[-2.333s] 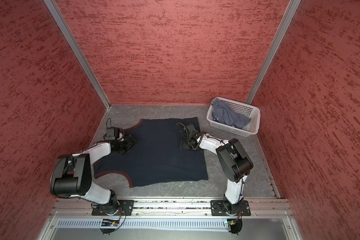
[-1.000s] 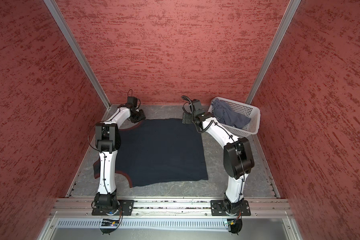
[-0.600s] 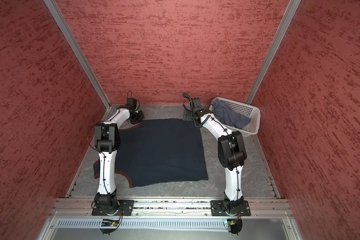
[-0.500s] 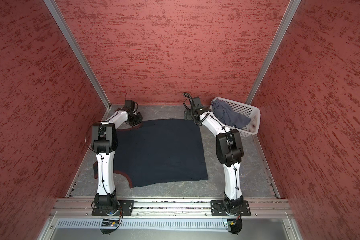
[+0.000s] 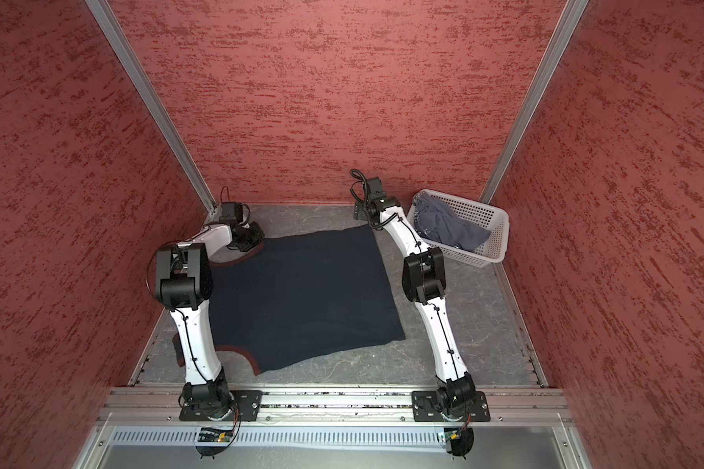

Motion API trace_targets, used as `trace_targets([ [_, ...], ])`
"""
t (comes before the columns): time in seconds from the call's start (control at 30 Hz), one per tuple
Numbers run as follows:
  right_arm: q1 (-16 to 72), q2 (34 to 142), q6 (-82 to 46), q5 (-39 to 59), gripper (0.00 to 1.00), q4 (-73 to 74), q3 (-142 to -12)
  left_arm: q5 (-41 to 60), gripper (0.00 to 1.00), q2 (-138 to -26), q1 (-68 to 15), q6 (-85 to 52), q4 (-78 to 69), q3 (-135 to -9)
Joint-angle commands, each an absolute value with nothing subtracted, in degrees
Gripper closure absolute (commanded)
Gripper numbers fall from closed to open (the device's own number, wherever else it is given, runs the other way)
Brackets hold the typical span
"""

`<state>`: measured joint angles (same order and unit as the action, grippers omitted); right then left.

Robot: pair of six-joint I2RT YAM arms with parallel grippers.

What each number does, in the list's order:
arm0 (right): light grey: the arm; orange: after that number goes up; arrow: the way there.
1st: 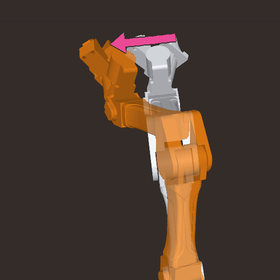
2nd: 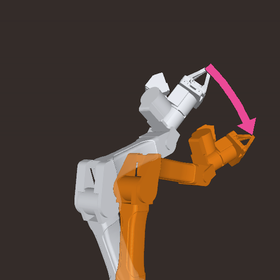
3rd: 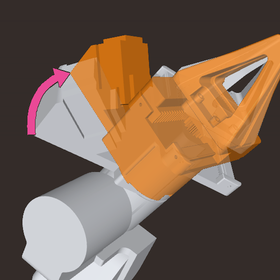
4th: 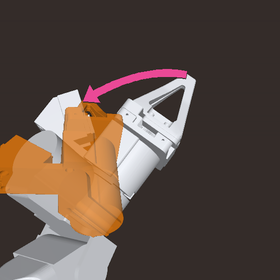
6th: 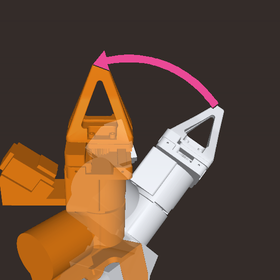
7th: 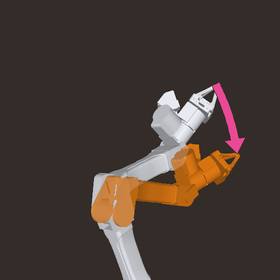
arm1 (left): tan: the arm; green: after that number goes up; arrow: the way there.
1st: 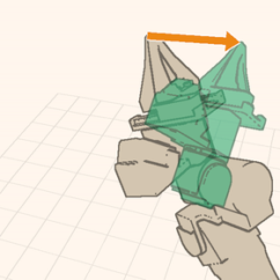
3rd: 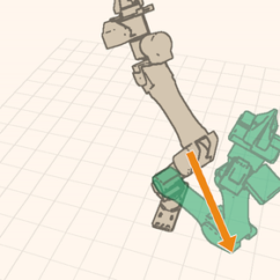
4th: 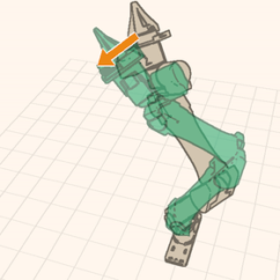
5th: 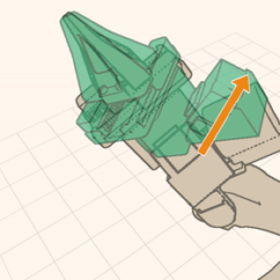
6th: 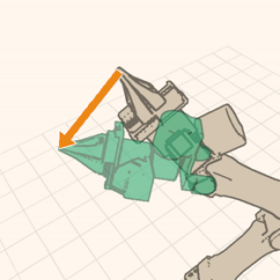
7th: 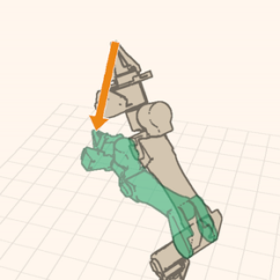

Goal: Fold and stack the tank tops
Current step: 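Lower the hem onto the far edge and open both grippers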

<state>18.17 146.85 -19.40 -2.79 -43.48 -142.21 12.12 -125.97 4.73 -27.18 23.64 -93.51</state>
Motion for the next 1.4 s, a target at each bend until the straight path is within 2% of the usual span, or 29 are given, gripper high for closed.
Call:
trace_targets([
  [0.0,16.98,147.12,-18.48,-2.32,0.24,-40.51,-142.2,13.74,1.0,-125.41,4.31,-27.02,21.91,-93.51],
  [0.27,15.7,151.88,-20.44,-0.07,0.3,-35.95,-142.07,14.39,1.0,-125.51,4.23,-27.42,21.3,-92.69],
  [0.7,15.56,157.25,-21.08,3.93,0.47,-35.08,-144.4,15.56,1.0,-125.6,2.72,-27.42,20.74,-93.07],
  [0.83,15.52,157.76,-20.92,4.48,0.58,-35.97,-144.39,15.69,1.0,-125.93,2.14,-27.53,20.74,-93.57],
  [0.97,15.55,157.0,-20.5,3.85,0.75,-37.15,-144.35,15.73,1.0,-125.95,1.88,-27.71,20.39,-93.64],
  [1.17,15.56,151.24,-18.8,-0.52,0.94,-37.42,-141.42,16.05,1.0,-125.27,1.89,-27.4,19.67,-93.79],
  [1.37,15.3,138.71,-16.88,-6.88,0.98,-28.83,-125.07,16.19,1.0,-121.39,1.93,-26.82,15.7,-90.31],
])
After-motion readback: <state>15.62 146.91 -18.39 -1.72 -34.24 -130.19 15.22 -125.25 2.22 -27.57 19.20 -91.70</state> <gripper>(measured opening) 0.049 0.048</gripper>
